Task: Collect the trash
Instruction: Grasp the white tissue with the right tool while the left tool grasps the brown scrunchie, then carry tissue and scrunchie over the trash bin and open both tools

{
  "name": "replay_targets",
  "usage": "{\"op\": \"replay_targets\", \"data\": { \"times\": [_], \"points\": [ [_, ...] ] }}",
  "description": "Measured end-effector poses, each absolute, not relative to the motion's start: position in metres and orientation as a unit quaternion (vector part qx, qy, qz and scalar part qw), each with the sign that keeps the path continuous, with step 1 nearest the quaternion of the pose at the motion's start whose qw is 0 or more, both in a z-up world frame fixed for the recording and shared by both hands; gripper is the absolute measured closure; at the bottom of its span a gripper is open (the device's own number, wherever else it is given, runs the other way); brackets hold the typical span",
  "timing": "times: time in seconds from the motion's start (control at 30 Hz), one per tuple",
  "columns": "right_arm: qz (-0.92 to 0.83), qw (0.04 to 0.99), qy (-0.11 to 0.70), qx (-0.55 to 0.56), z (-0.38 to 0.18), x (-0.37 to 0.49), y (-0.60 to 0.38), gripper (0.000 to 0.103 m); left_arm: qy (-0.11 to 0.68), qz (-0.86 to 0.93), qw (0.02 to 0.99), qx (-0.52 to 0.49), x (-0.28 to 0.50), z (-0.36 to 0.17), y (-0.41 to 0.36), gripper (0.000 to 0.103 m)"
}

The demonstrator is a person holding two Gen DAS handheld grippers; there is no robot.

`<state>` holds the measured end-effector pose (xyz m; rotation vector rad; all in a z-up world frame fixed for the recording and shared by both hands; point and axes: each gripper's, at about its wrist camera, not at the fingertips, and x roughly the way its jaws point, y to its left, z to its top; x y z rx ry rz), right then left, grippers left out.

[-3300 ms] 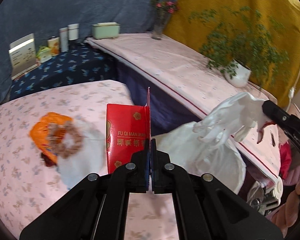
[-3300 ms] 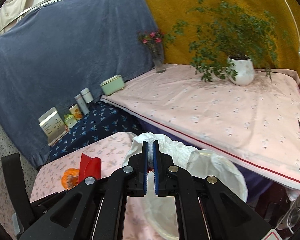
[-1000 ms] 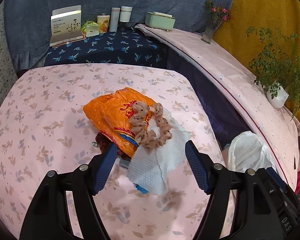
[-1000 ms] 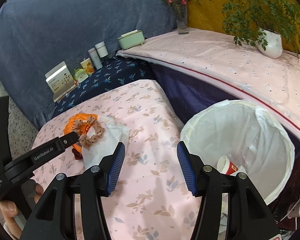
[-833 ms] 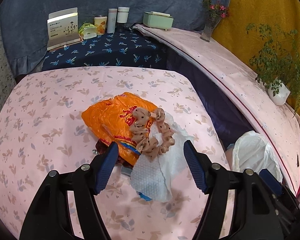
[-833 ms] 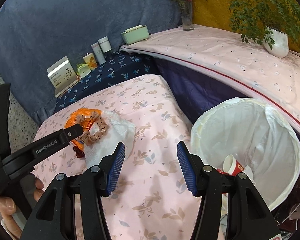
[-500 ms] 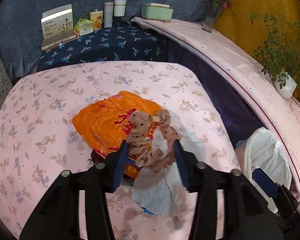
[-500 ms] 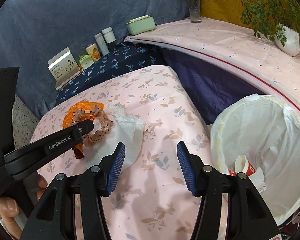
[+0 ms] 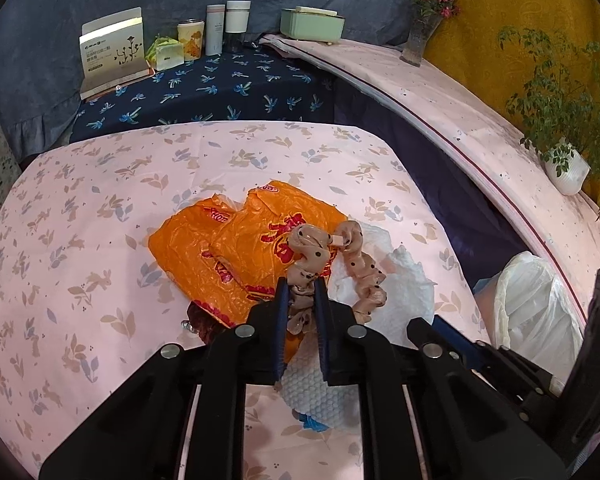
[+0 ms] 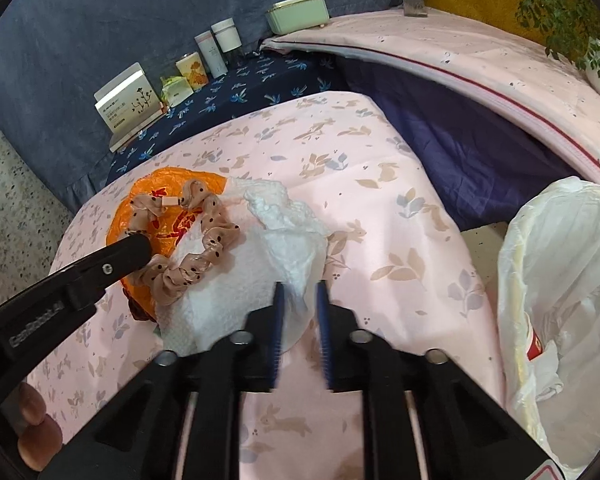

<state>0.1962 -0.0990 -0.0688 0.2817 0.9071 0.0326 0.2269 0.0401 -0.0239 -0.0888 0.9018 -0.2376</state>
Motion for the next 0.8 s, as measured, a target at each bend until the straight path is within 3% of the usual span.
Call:
{"op": "replay_targets", "data": {
  "times": [0.4,0.8],
  "points": [
    [0.001,0.914,0.375,0.157,-0.022,0.177,-0.13,0.101,0.413,-0.12,0.901,-0.056,0.213,0.002,0.043,0.091],
    [-0.041,0.937,0.3,0.174,0.047,0.136,-0.193,0.101,0.385,-0.16,0.908,-0.038,0.181,0.041,-0.002,0.091]
  ]
}}
